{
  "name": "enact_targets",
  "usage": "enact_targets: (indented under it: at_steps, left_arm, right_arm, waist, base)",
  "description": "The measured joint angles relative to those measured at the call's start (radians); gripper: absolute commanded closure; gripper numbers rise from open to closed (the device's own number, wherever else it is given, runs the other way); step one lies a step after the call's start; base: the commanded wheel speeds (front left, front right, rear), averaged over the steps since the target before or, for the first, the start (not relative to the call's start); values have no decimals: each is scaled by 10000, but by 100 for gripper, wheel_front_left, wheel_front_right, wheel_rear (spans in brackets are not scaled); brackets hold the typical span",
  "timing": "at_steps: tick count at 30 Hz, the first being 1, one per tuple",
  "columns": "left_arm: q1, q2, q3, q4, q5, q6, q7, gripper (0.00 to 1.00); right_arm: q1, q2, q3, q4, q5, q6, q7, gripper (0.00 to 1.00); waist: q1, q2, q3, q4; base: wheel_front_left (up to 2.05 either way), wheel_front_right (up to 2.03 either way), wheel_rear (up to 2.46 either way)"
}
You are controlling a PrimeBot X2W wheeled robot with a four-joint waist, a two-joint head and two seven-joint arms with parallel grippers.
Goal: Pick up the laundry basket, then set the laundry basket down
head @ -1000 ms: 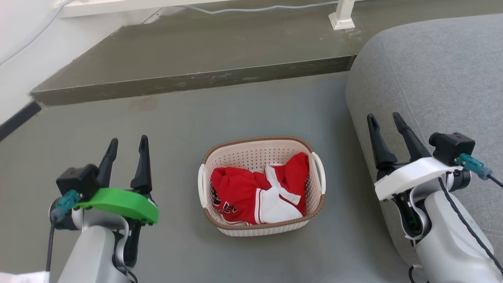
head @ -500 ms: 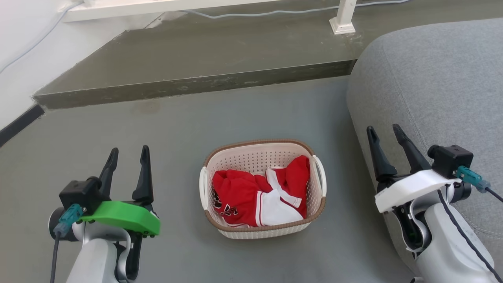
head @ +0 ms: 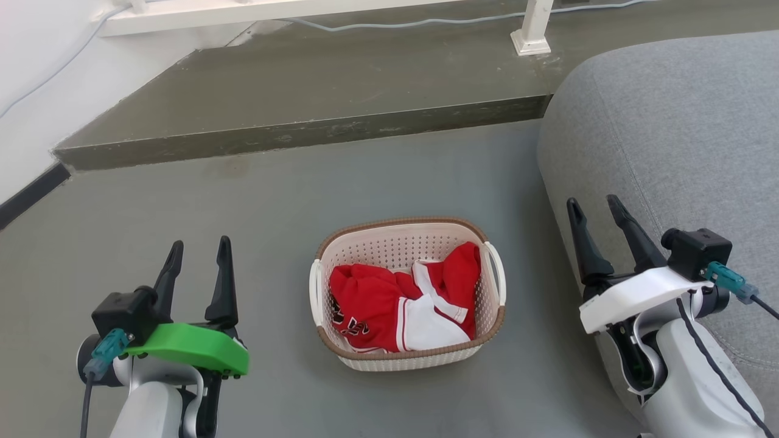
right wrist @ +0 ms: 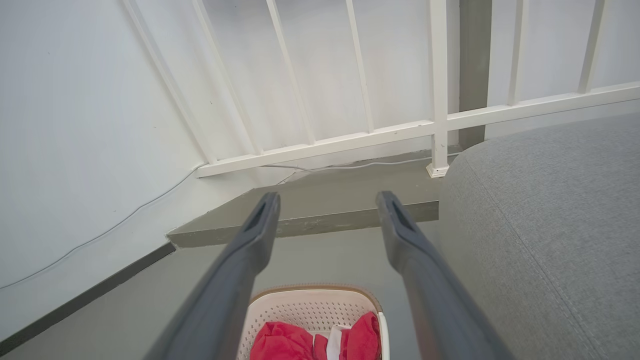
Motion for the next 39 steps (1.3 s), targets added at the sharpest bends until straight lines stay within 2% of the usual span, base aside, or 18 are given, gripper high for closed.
enact_targets:
  at_steps: [21,22,31,39]
  left_arm:
    - [180,-58,167,-150,219,-161,0,0]
    - [187,-61,155,-136,217,-178,0,100]
    - [458,-169,138,407,77,-174,73,100]
    - [457,-171,368,481,-807,-174,414,100]
  right_arm:
    - [169,82,-4,-107,-77,0,0,0]
    - [169,84,-4,-117,-77,0,0,100]
    - [679,253,44,293,121,-2,4,100]
    - [750,274,-69,151,926,-2,105,100]
  waist:
    - [0,0,-20,-12]
    - [0,0,-17,-11]
    - [0,0,-25,-3]
    - [0,0,-100,52]
  base:
    - [0,0,0]
    - [0,0,0]
    - [0,0,0]
    - [0,0,0]
